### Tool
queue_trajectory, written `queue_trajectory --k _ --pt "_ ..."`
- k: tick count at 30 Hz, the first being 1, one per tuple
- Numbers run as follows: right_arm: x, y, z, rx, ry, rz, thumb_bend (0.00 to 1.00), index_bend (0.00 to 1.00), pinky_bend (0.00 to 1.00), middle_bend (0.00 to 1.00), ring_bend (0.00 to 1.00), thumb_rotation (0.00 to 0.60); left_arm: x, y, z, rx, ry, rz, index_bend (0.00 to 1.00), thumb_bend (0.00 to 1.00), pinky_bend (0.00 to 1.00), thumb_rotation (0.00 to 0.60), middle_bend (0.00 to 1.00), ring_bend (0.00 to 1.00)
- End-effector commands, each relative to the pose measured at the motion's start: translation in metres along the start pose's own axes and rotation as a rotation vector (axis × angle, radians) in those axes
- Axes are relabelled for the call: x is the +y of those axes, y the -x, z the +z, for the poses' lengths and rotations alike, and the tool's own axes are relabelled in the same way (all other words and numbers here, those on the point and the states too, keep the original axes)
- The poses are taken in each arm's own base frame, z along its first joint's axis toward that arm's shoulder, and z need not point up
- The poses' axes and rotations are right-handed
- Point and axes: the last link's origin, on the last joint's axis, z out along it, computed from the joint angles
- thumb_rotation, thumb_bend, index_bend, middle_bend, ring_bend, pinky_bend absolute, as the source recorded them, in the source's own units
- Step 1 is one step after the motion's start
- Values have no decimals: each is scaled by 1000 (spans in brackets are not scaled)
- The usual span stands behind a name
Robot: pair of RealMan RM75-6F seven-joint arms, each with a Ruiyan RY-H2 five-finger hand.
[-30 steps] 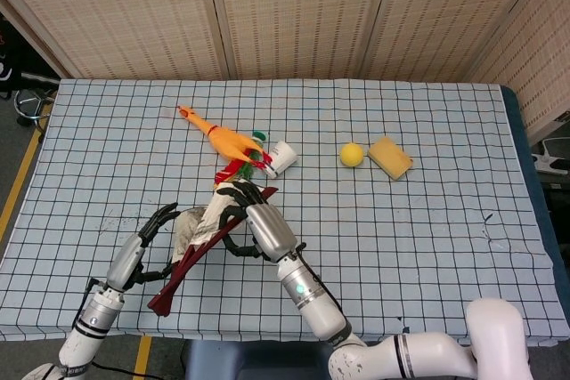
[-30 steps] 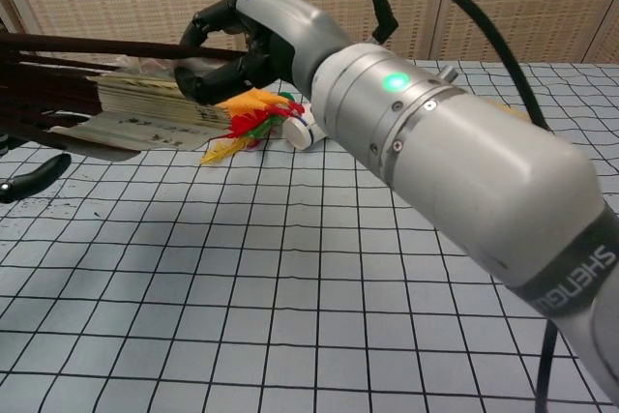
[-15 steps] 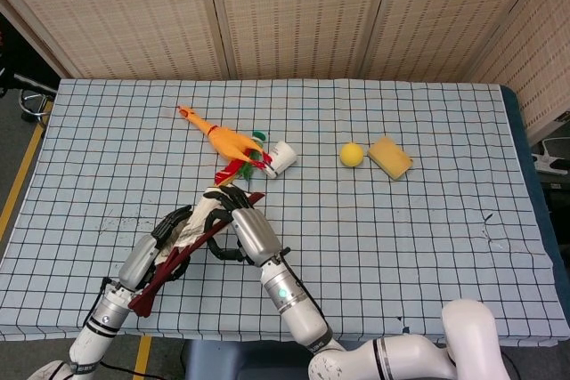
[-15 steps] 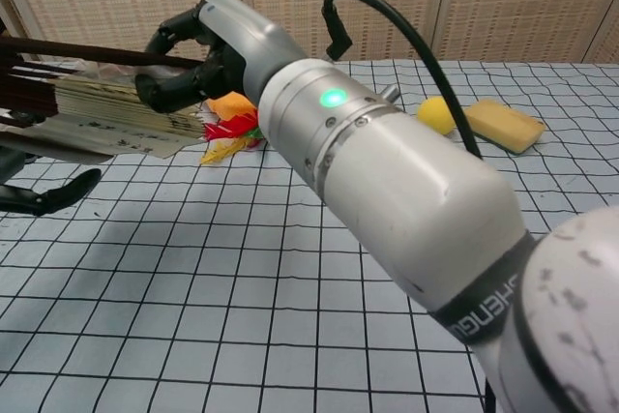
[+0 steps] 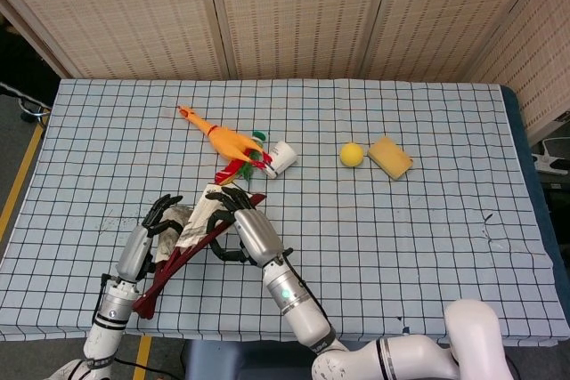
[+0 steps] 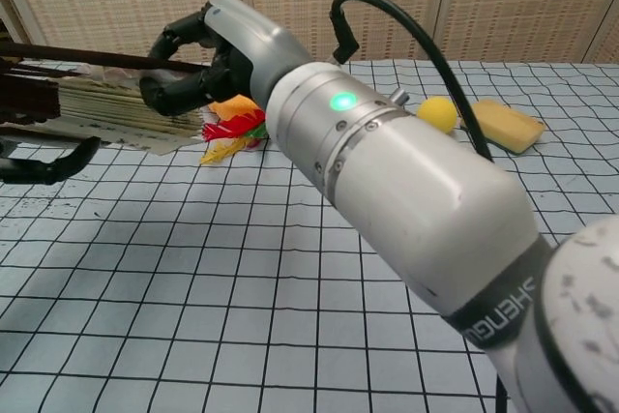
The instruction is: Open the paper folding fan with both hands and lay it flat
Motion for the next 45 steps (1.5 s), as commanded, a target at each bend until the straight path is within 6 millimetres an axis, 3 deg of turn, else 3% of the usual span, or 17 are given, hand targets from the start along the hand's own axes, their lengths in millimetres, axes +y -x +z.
queue_trajectory --k 1,22,36,45 --pt "1 -1 -1 -2 0 0 567 733 0 140 0 600 -2 0 -1 -9 -6 14 635 474 117 600 219 31" --pt "18 -61 -17 82 -35 -100 566 728 0 139 0 600 -17 -14 1 26 -25 51 595 472 120 600 235 63" --pt "40 -106 -43 158 -56 -212 567 722 0 139 0 600 -33 -28 -5 65 -50 66 575 473 120 600 242 71" --pt "55 -123 -56 181 -47 -244 567 714 0 139 0 600 -40 -37 -8 93 -46 79 574 472 120 600 243 72"
